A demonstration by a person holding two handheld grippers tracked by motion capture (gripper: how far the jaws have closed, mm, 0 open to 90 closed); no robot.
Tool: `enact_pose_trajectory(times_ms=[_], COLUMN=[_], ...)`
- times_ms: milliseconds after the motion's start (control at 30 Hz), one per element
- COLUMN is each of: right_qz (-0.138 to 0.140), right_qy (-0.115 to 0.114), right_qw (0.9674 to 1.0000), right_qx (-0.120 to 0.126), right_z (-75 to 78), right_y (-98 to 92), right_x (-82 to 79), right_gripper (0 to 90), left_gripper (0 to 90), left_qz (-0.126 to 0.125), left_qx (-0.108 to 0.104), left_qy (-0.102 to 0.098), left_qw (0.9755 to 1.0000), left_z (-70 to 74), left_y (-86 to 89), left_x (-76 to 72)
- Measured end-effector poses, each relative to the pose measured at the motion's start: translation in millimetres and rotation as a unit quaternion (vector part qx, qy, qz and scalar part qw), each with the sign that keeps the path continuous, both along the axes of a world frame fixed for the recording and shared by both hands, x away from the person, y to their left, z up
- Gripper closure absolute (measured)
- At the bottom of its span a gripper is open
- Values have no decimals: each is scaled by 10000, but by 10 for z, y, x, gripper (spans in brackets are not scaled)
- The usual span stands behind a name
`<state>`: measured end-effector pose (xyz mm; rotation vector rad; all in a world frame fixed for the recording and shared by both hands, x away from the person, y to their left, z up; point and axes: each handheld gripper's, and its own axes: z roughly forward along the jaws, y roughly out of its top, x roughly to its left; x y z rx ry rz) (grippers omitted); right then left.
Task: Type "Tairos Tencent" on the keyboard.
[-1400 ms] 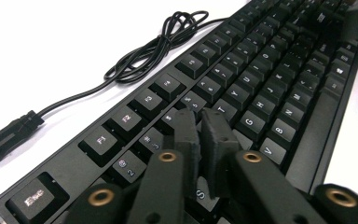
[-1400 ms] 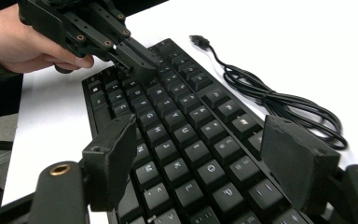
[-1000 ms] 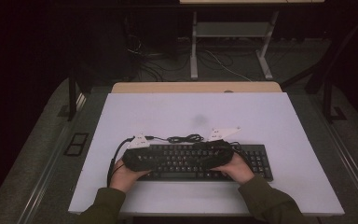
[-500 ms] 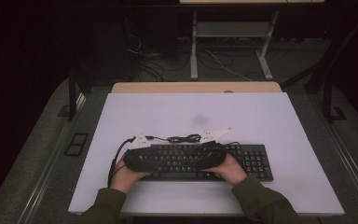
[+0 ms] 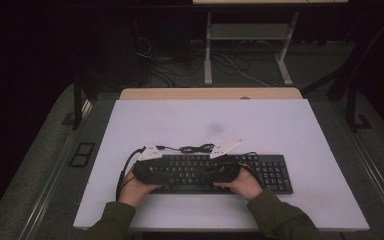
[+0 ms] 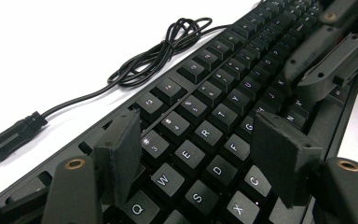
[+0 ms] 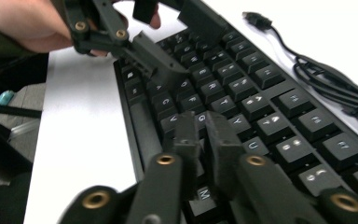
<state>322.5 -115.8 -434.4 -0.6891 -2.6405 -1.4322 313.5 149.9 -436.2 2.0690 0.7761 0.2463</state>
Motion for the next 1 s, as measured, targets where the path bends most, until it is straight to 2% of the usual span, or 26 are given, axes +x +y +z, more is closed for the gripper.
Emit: enact_pose_trajectory(times_ms=[200,633,833,1000], right_qz=[104,151,160,179], right_qy=[-28,29,28,8], right_qw=[9999,9994,9991,9989], right_qx=[-108,-312,-392,-437], right_z=[4,-52,-69,-86], right_y=[20,53,62,79], right_x=[-17,-21,-22,-32], right_gripper=[894,894,894,895], left_gripper=[330,318,283,218], left_qz=[17,35,82,137], left_qx=[-2,-15,-15,-36], left_qy=[-17,-16,-34,-50], left_qw=[10000,10000,10000,9999], left_z=[0,0,2,0], left_y=[2,2,4,9], left_x=[1,0,2,10])
